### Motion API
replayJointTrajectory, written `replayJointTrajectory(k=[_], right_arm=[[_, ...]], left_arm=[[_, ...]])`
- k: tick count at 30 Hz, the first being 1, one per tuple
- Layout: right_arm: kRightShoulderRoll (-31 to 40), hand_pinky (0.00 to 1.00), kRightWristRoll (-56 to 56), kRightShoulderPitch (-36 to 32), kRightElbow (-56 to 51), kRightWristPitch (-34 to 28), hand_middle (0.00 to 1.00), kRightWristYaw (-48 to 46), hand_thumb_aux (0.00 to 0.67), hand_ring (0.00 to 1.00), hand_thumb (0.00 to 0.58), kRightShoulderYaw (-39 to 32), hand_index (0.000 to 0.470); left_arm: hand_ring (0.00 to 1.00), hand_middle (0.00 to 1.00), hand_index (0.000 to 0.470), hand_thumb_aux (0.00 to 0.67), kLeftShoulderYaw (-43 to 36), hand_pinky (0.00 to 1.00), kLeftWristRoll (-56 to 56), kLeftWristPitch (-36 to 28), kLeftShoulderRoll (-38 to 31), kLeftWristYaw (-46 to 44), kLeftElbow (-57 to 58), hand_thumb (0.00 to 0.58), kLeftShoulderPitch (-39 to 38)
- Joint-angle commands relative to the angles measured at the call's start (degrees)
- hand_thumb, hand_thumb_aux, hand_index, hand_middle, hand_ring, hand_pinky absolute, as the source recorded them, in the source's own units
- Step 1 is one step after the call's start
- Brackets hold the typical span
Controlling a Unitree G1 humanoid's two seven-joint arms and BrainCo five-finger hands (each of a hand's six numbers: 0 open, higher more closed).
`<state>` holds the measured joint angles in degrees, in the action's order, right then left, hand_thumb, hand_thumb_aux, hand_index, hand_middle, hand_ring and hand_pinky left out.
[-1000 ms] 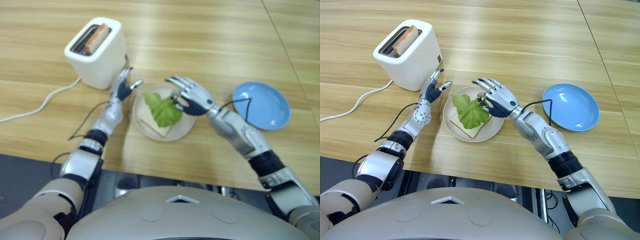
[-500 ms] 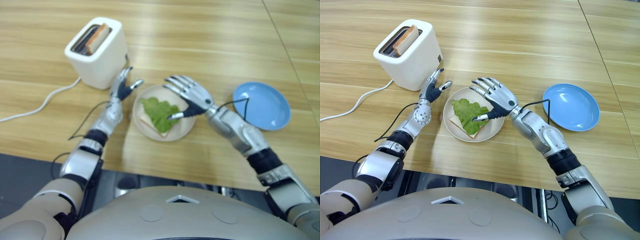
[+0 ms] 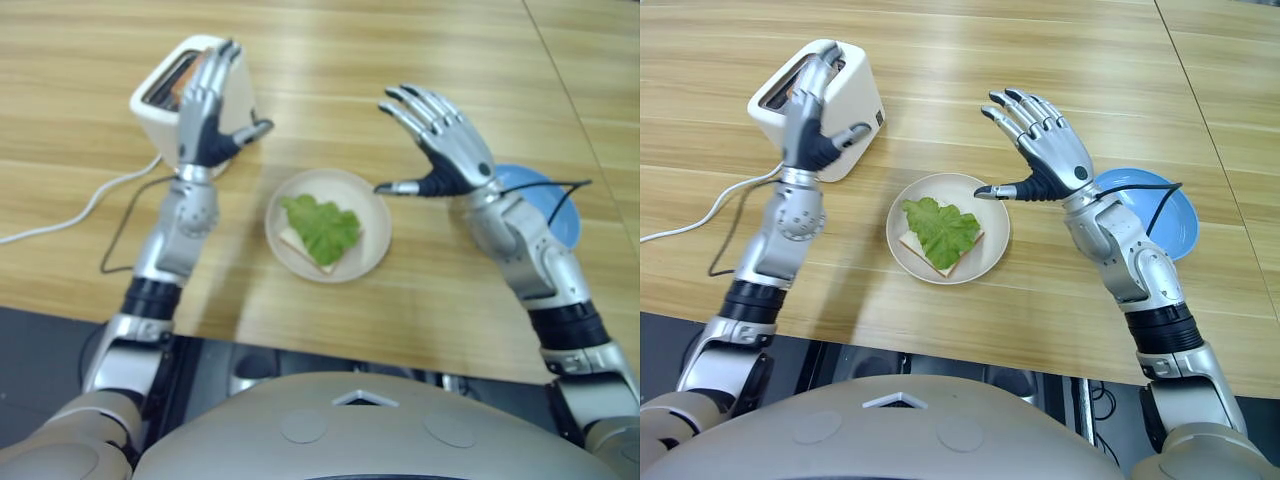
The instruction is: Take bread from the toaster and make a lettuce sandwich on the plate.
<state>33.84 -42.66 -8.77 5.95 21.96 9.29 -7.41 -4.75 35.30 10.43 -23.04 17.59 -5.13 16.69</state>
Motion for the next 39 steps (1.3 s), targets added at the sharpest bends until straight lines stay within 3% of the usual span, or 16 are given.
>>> replayJointTrajectory(k=[1,4,7,12,16,28,29,30,32,33,34,35,37,38,39], right_arm=[[-1.15,0.0,-0.42,1.01,-3.15,-0.11,0.0,0.28,0.0,0.0,0.0,-1.0,0.0],[-1.98,0.0,-0.44,0.83,-4.12,0.01,0.0,0.3,0.0,0.0,0.0,-1.29,0.0],[-2.39,0.0,-0.47,0.26,-4.69,0.04,0.0,0.09,0.0,0.0,0.0,-1.76,0.0],[-2.7,0.0,-0.88,-0.79,-7.64,0.62,0.0,0.53,0.0,0.0,0.0,-2.96,0.0],[-2.79,0.0,-1.21,-0.59,-8.18,0.79,0.0,0.78,0.0,0.0,0.0,-3.41,0.0],[-2.67,0.0,-1.69,-0.37,-8.39,0.2,0.0,1.34,0.0,0.0,0.0,-3.79,0.0],[-2.75,0.0,-1.75,-0.35,-8.44,0.16,0.0,1.36,0.0,0.0,0.0,-3.92,0.0],[-2.83,0.0,-1.8,-0.34,-8.49,0.14,0.0,1.39,0.0,0.0,0.0,-4.04,0.0],[-2.89,0.0,-1.79,-0.29,-8.47,0.07,0.0,1.37,0.0,0.0,0.0,-4.16,0.0],[-2.89,0.0,-1.77,-0.27,-8.44,0.03,0.0,1.39,0.0,0.0,0.0,-4.17,0.0],[-2.9,0.0,-1.8,-0.22,-8.41,-0.01,0.0,1.43,0.0,0.0,0.0,-4.14,0.0],[-2.93,0.0,-1.84,-0.2,-8.42,-0.03,0.0,1.48,0.0,0.0,0.0,-4.13,0.0],[-2.92,0.0,-2.06,-0.32,-8.52,-0.12,0.0,1.58,0.0,0.0,0.0,-4.19,0.0],[-2.91,0.0,-2.18,-0.41,-8.67,-0.15,0.0,1.64,0.0,0.0,0.0,-4.25,0.0],[-2.9,0.0,-2.26,-0.47,-8.8,-0.18,0.0,1.69,0.0,0.0,0.0,-4.29,0.0]], left_arm=[[0.0,0.0,0.0,0.0,3.93,0.0,4.61,-9.0,-3.77,-5.01,-2.58,0.0,0.55],[0.0,0.0,0.0,0.0,4.55,0.0,9.3,-15.22,-7.45,-5.83,4.21,0.0,3.94],[0.0,0.0,0.0,0.0,3.78,0.0,9.08,-18.86,-9.9,-6.43,20.18,0.0,10.36],[0.0,0.0,0.0,0.0,0.45,0.0,7.6,-17.08,-10.49,-5.35,42.86,0.0,19.46],[0.0,0.0,0.0,0.0,-1.19,0.0,5.73,-15.61,-9.47,-3.43,52.62,0.0,23.36],[0.0,0.0,0.0,0.0,-4.69,0.0,2.53,-11.09,-8.58,-0.1,56.17,0.0,25.11],[0.0,0.0,0.022,0.032,-5.12,0.0,3.09,-11.43,-8.85,0.56,55.55,0.053,24.93],[0.0,0.0,0.022,0.032,-5.33,0.0,3.32,-11.29,-9.13,1.01,54.78,0.053,24.67],[0.0,0.0,0.186,0.271,-5.61,0.0,3.44,-11.26,-9.53,1.94,53.53,0.374,24.29],[0.0,0.0,0.186,0.271,-5.61,0.0,3.35,-11.44,-9.66,2.27,52.99,0.374,24.16],[0.0,0.0,0.26,0.378,-5.54,0.0,3.18,-11.49,-9.76,2.6,52.45,0.47,24.05],[0.0,0.0,0.46,0.67,-5.42,0.0,3.16,-11.63,-9.88,3.26,51.78,0.58,23.9],[0.0,0.0,0.46,0.67,-4.88,0.0,2.87,-11.65,-10.13,4.66,50.19,0.58,23.49],[1.0,1.0,0.46,0.67,-4.47,1.0,2.92,-11.84,-10.24,6.0,48.97,0.58,23.18],[1.0,1.0,0.46,0.67,-4.09,1.0,2.86,-11.78,-10.35,7.05,47.71,0.58,22.87]])
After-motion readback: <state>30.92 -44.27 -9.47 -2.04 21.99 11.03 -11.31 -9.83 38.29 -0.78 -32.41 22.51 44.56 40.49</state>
